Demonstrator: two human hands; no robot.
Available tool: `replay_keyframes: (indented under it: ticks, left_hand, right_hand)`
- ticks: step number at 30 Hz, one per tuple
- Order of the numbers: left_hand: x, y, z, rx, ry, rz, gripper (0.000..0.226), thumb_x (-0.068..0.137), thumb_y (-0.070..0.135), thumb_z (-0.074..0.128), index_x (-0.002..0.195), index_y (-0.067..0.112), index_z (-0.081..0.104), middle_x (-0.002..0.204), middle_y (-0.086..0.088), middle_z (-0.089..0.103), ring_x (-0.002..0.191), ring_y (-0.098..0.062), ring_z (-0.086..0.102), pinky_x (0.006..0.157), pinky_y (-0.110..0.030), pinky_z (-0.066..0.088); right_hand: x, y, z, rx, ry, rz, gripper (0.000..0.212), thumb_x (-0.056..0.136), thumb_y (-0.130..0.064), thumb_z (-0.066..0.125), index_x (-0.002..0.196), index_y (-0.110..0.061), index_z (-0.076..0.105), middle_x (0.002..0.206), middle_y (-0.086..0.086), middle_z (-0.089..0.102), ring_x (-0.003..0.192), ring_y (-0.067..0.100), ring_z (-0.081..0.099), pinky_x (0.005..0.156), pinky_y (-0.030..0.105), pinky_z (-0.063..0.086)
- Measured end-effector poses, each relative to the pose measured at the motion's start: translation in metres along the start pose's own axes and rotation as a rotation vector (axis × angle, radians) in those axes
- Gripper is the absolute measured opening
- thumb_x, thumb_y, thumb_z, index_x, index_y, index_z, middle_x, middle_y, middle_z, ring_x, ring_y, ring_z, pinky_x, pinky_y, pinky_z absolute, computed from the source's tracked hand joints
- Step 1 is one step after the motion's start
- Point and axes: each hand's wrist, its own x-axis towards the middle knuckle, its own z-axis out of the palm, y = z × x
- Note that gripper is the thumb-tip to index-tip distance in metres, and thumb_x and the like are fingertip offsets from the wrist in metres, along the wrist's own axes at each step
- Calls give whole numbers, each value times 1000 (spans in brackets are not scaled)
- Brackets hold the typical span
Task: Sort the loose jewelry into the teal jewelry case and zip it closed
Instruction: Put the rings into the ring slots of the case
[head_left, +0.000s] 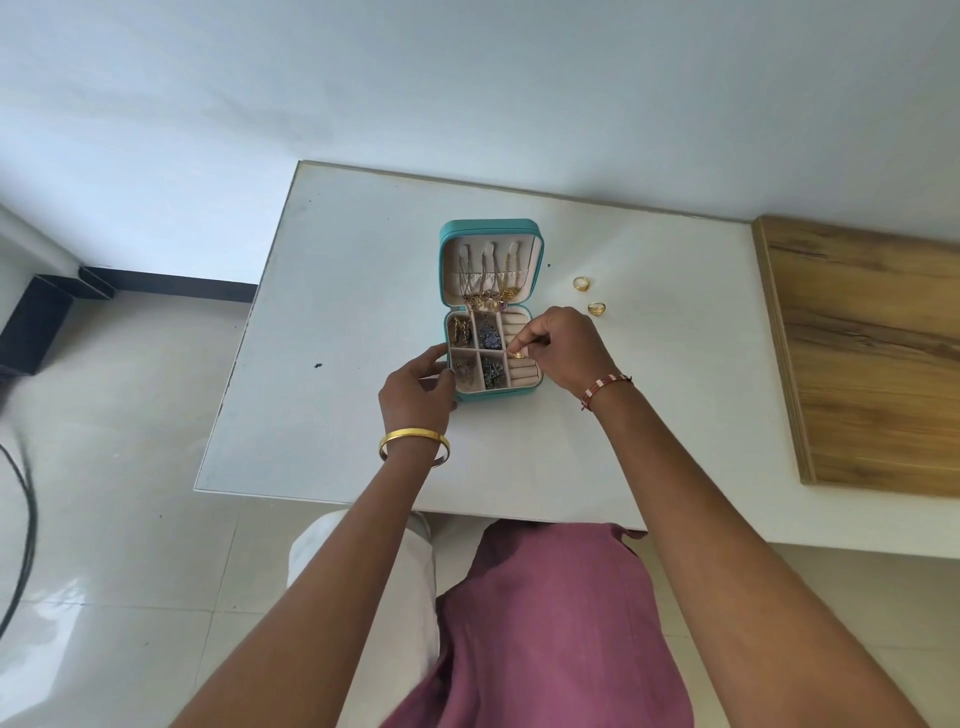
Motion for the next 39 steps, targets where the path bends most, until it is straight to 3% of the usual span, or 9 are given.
replay_keyframes:
  ticks: [7,12,14,18,21,24,27,30,39]
  left_hand:
    - [0,0,0,-17,-6,-10,32,86,4,57,116,11,63,92,-6,66,76,-19,64,74,-34,57]
    - [-1,0,0,-15,-4,-21,31,86,3,57,116,10,63,94,-7,68,80,-20,65,82,-40,56]
    - [-1,0,-1,-9,-2,-17,31,86,3,57,116,10,63,94,-7,68,80,-19,65,83,-41,56]
    - [-1,-1,-1,-11,-4,-6,32,86,3,56,115,11,63,89,-2,66,75,-15,64,82,-37,56]
    - [1,-2,-1,-31,-6,-21,31,85,4,58,114,12,64,88,-3,67,72,-14,64,80,-36,56]
    - [3,-2,-1,-42,-11,-36,30,84,3,59,113,11,65,89,-4,67,76,-18,66,79,-35,56]
    - [5,0,0,-57,-12,-39,30,84,3,59,113,10,65,92,-5,68,80,-19,66,75,-31,56]
    - [6,2,1,-60,-9,-36,30,84,2,59,113,10,64,92,-3,67,80,-18,66,72,-28,56]
    - [5,-1,2,-61,0,-32,31,85,2,57,114,10,64,93,-5,68,83,-20,66,78,-33,56]
  right_hand:
    - [-1,4,5,32,69,44,10,80,2,64,85,-1,72,85,14,69,71,13,54,69,18,40]
    - [-2,9,8,0,105,56,8,81,0,65,85,-2,72,57,-14,43,55,2,40,54,13,32]
    - [-3,10,11,-1,124,50,10,81,1,63,84,-3,72,59,-12,45,59,8,45,61,16,36]
    - [-9,12,13,61,249,34,9,78,3,63,81,-1,71,79,13,66,70,17,54,68,21,42]
    - [-6,19,7,121,439,79,14,78,5,57,83,-1,69,84,18,67,72,22,58,69,20,41]
    - [5,30,-3,57,549,151,22,82,6,53,99,-1,67,100,21,59,88,30,60,70,12,35]
    - [16,42,-7,-30,514,209,34,86,4,52,119,-3,59,115,21,49,101,31,56,85,19,37]
    - [24,51,-5,-98,439,223,39,88,5,50,126,-1,53,119,21,47,109,32,53,94,25,38]
    - [21,57,7,-268,421,146,29,88,8,43,107,2,64,109,23,57,107,34,50,83,29,38]
